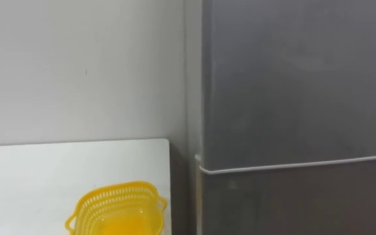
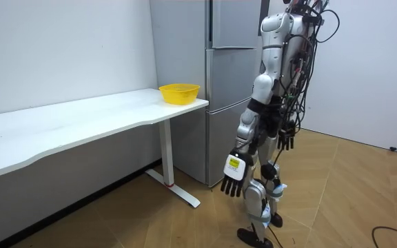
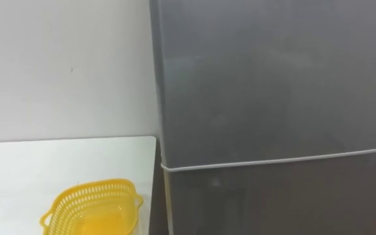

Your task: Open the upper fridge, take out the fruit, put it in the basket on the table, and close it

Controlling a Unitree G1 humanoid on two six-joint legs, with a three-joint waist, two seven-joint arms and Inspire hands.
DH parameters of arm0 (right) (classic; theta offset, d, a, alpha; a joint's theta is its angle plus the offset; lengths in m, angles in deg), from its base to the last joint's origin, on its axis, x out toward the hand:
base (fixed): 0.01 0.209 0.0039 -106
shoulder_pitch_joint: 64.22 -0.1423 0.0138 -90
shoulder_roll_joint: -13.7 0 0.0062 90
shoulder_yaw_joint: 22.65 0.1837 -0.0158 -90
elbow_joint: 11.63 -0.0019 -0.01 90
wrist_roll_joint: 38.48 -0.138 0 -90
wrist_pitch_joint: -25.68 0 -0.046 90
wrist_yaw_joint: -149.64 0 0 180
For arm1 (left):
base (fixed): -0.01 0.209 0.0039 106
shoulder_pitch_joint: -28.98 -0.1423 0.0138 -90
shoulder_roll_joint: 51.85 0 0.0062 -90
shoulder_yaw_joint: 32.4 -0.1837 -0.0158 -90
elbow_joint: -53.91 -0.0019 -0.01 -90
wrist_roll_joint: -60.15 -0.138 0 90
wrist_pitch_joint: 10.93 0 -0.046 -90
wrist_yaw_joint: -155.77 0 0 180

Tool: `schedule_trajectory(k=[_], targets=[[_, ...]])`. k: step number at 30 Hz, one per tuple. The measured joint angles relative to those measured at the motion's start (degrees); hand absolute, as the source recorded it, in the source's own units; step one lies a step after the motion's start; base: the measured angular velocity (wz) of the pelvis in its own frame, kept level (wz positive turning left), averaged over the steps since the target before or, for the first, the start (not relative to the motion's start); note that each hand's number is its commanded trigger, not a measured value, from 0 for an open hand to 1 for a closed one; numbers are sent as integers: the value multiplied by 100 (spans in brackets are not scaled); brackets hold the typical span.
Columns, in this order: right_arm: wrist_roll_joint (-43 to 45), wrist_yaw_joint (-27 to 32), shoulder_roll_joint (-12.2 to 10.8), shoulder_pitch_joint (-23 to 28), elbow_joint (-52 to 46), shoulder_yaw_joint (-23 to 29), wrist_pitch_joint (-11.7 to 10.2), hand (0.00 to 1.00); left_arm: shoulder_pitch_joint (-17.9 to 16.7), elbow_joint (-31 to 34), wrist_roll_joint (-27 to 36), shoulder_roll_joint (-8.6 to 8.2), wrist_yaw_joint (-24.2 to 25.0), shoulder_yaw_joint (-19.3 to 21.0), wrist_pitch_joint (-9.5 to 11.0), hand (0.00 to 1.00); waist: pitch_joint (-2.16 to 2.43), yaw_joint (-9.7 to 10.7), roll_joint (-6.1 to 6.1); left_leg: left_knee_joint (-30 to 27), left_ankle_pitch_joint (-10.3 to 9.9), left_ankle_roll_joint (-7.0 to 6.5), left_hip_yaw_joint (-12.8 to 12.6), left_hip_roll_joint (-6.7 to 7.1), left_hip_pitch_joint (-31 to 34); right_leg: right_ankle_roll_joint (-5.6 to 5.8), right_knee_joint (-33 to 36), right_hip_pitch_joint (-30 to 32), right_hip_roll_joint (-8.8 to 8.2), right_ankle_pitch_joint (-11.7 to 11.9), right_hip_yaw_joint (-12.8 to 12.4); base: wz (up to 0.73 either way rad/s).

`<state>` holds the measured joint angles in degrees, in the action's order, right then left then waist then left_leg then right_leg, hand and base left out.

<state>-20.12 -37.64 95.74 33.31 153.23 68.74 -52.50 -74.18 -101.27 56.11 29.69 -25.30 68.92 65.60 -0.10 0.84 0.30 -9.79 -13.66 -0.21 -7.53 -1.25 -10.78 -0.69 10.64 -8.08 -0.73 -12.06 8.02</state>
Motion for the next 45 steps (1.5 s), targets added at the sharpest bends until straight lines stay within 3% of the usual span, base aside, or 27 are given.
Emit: schedule_trajectory(k=[2, 3, 7, 8, 10, 11, 12, 14, 17, 23, 28, 33, 36, 41, 45], targets=[[10, 75, 3, 10, -35, 291, -69, 0, -33, 309, 792, 0, -403, 583, -5, 0, 12, -3, -31, -26, 0, 0, 10, -2, 8, -1, 3, 12, -14, 0, 8, 7], [5, 87, 4, 12, -59, 339, -74, 0, -29, 523, 1092, 4, -541, 730, 5, 0, -8, -17, -12, -23, 0, 0, 21, -4, 16, -1, 2, 16, -13, -1, 15, 5], [-33, 251, 66, 46, -168, 715, -143, 0, 397, 1859, 2848, 12, -1406, 1676, 424, 0, -9, -325, -35, 20, 1, 2, 17, -10, 11, -5, 41, 30, 6, 3, -4, -3], [-33, 326, 76, 43, -214, 742, -204, 0, 452, 2246, 3274, 29, -1658, 1741, 645, 0, -7, -344, -44, 33, 0, 1, 12, -6, 14, -4, 97, 69, 18, -1, -2, -6], [-31, 358, 87, 41, -264, 743, -275, 0, 539, 2720, 3816, 59, -1982, 1788, 895, 0, 0, -364, -80, 47, -1, 0, 2, 0, 37, -3, 110, 108, 16, -2, -8, -6], [-28, 354, 81, 79, -259, 745, -326, 0, 528, 3238, 4156, 58, -2218, 1832, 904, 0, 10, -403, -93, 57, -1, 0, -4, 0, 43, -4, 116, 124, 18, -2, -4, -4], [-21, 358, 77, 91, -261, 745, -355, 0, 521, 3503, 4263, 58, -2332, 1848, 908, 0, 14, -433, -96, 57, -1, 0, -9, -1, 44, -4, 118, 131, 19, -1, -8, 0], [37, 416, 82, 170, -275, 741, -371, 0, 497, 4222, 4406, 67, -2684, 1928, 1168, 0, 40, -461, -130, 59, 0, 0, -14, 3, 37, -4, 144, 152, 15, 0, -8, -4], [69, 474, 54, 330, -398, 704, -434, 0, 456, 4933, 4375, 66, -3107, 1998, 1306, 0, 66, -478, -159, 40, 1, 0, -10, 6, 21, -2, 199, 170, 8, -1, -11, -8], [196, 457, 1, 356, -397, 645, -465, 0, 347, 6898, 3822, 77, -3606, 1982, 1451, 0, 55, -439, -103, 33, 1, 0, -3, 10, 88, -3, 199, 216, 3, -4, -13, 0], [158, 304, -41, 393, -385, 650, -437, 0, 364, 8044, 3652, 156, -3572, 1933, 1571, 0, 43, -383, -121, 2, 0, -1, 17, 15, 112, -2, 191, 214, -4, -6, -43, 1], [165, 161, -42, 397, -373, 599, -423, 0, 364, 8475, 3170, 263, -3415, 1739, 1651, 0, 9, -149, -168, -49, -6, -9, 189, 20, 200, 6, 179, 219, -6, -20, 51, 15], [171, -40, -38, 384, -376, 442, -420, 0, 372, 8806, 3140, 264, -3043, 1441, 1649, 0, 7, -115, -169, -66, -5, -7, 208, 18, 214, -4, 181, 235, -3, -14, 50, 1], [182, -270, -52, 378, -367, 428, -419, 0, 505, 9228, 3140, 262, -2028, 820, 1602, 0, -41, -45, -77, -103, -4, -7, 146, 20, 213, -3, 137, 228, 1, -11, 14, -3], [204, -353, -60, 303, -382, 395, -425, 0, 513, 9380, 3142, 263, -1381, 349, 1594, 0, -26, 102, -25, -100, -3, -6, 116, 19, 218, -1, 122, 227, -2, -9, -2, -4]])
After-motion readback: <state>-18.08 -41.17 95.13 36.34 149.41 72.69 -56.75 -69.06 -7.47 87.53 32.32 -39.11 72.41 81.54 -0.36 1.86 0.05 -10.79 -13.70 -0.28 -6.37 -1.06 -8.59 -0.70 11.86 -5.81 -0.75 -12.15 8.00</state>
